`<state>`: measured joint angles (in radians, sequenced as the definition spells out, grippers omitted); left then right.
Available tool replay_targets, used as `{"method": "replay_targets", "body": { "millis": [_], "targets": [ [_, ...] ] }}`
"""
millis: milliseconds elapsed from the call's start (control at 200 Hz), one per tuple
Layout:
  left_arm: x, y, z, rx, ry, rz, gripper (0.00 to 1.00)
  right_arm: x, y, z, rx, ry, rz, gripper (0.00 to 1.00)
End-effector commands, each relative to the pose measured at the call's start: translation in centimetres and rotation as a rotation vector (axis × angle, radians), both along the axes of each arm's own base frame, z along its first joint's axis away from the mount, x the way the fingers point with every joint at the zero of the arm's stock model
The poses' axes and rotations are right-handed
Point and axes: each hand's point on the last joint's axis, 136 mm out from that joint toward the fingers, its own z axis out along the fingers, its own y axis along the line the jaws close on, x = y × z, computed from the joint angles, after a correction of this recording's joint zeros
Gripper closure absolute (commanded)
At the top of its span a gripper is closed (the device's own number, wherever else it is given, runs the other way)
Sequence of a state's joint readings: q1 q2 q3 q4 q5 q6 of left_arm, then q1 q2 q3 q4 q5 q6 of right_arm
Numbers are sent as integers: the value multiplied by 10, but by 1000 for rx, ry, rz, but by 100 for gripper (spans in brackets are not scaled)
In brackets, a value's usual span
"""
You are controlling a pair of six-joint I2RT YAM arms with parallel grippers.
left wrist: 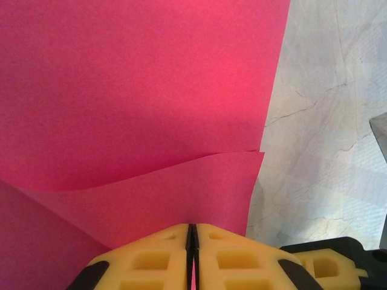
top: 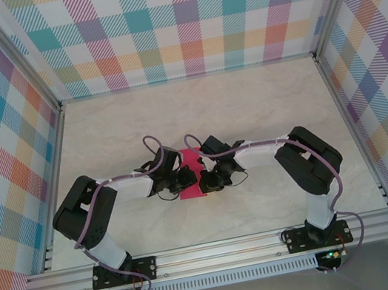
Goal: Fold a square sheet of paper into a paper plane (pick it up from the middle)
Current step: Fold the triangle a second time at the center of the table.
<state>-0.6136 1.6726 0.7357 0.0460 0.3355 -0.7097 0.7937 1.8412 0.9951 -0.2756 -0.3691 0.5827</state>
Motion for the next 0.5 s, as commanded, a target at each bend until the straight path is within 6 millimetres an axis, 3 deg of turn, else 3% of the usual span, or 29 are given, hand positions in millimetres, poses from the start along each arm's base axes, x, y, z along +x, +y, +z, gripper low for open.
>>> {"method": "replay_targets", "body": {
  "millis": [0, 305, 495],
  "targets": [
    [-1, 15, -5, 78, 2, -6, 85, -29, -42, -35, -190, 94, 6, 87],
    [21, 31, -6, 60, -79, -52, 84, -37, -63, -47, -304, 126, 10, 88],
    [42, 54, -16, 64, -88, 1, 85, -40, -71, -50, -341, 137, 4, 88]
  ]
}}
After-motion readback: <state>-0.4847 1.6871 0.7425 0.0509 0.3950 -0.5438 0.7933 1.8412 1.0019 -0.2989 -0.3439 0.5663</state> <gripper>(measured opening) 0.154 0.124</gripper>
